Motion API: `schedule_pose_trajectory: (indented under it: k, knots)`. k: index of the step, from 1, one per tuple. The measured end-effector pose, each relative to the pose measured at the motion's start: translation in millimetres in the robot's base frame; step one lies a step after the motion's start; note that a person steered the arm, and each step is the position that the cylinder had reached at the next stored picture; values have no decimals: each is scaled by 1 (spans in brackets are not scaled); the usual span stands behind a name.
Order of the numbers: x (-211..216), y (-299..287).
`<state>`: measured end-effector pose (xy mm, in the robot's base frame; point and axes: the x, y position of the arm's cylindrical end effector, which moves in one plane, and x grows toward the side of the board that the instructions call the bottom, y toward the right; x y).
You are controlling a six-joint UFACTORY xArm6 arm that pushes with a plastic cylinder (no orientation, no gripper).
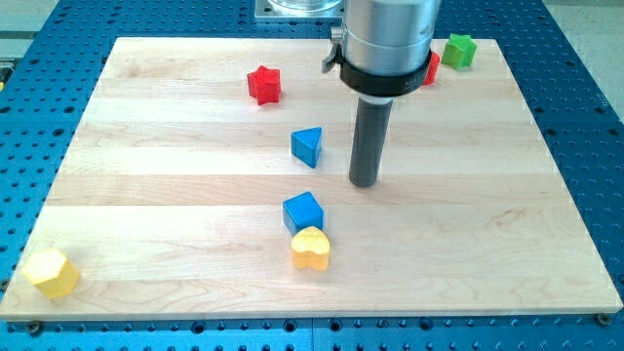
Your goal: Move the triangle diagonally to the hexagon
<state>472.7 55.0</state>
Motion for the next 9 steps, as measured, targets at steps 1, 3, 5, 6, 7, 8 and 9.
schedule_pose_trajectory:
  k: [1, 3, 5, 6, 7, 8, 9]
  knots:
    - [-37, -36]
    - [-7, -49]
    - [-44, -74]
    - [-45, -66]
    - [-35, -31]
    - [-52, -9]
    - [-55, -19]
